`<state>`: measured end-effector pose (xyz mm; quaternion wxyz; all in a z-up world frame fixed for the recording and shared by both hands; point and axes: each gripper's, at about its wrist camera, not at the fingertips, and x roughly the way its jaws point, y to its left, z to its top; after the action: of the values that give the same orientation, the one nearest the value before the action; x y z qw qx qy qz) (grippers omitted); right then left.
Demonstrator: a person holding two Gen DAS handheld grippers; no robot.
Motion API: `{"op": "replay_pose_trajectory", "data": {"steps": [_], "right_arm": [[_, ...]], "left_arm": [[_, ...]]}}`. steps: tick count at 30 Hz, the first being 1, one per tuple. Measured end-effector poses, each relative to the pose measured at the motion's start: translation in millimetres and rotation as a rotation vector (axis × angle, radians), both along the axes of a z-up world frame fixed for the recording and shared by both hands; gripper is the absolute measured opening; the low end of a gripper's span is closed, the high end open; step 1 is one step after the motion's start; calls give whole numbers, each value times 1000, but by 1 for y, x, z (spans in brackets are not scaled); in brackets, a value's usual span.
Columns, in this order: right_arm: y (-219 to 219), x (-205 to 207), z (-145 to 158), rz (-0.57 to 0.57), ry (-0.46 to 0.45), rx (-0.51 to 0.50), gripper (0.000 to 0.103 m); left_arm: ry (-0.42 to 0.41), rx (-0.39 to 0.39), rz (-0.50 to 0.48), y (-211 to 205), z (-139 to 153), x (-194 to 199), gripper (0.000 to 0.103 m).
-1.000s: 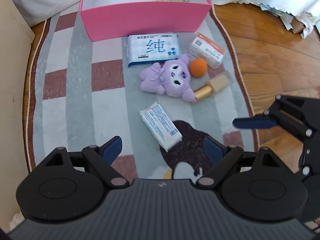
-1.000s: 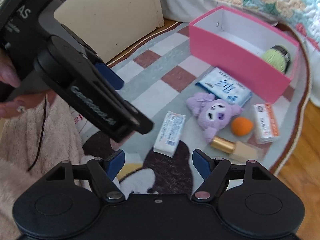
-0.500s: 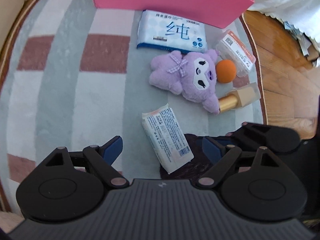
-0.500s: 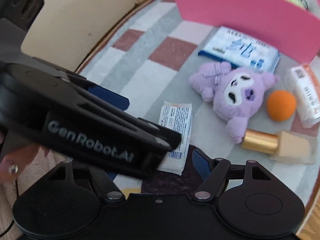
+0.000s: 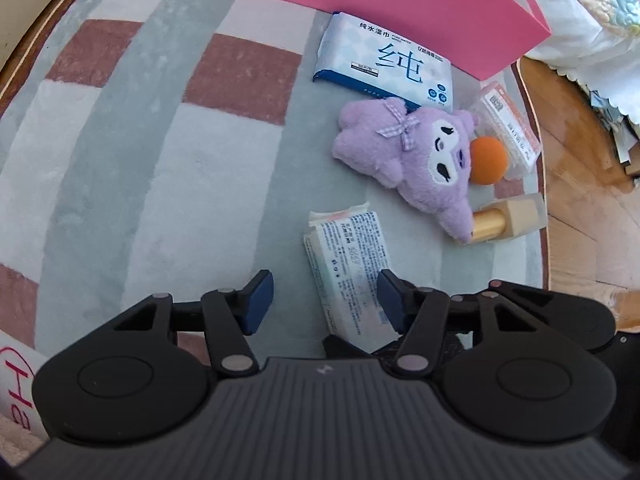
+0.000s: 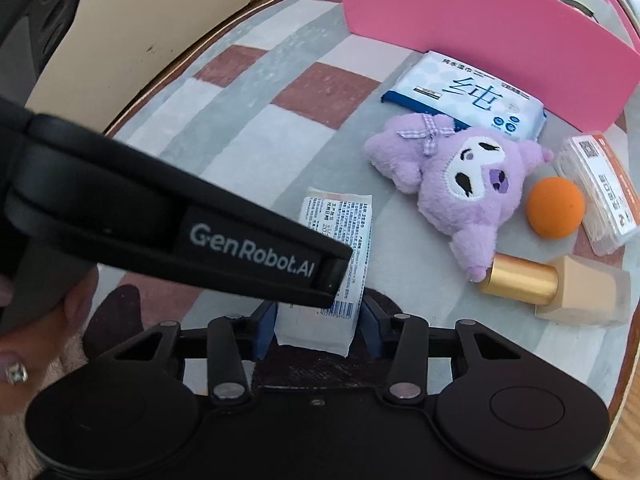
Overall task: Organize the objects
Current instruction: 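Lower the left tool and grasp the white soap bar box, then carry the soap box with the left tool into the pink box beside the yarn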
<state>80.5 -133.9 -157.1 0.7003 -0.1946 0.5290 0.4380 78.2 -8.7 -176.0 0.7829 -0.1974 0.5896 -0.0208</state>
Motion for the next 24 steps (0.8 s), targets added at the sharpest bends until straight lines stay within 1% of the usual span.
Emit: {"op": "replay_pose_trajectory", "data": {"steps": [1,2,3,4,7,10,12,16,19,22,24], "right_arm": [[-1,0,0,-7,0,4,48],[-2,0,0,-17,3,10,48],[-3,0,0,-24,6,15,48],[-4,1,1,-31,12,19,48],[-7,3,5,-50,29,30,47],[-12,3,19,-55,33,41,47],[-15,2,38,-53,44,58,47],[-24,6,77,-38,36,87,47],[-31,9,110,-41,22,112,47],[-33,15,140,-75,52,160,47],[-30,16,158,-74,31,194,47]], "left_arm": [[-8,-7,3,0,0,-1,48],[-12,-25,3,-1,0,-2,37],[-16,-51,5,-1,1,-4,32],[-17,-65,9,-2,2,-5,29],[-41,-51,6,-5,10,-8,24],[-52,-72,14,-3,26,-10,23],[-52,-80,13,-3,43,-14,23],[-101,-71,-20,-6,85,-19,23],[-143,-69,-19,-4,117,-22,23],[-186,-58,-32,-2,150,-24,23],[-225,-51,-44,1,174,-25,24]]}}
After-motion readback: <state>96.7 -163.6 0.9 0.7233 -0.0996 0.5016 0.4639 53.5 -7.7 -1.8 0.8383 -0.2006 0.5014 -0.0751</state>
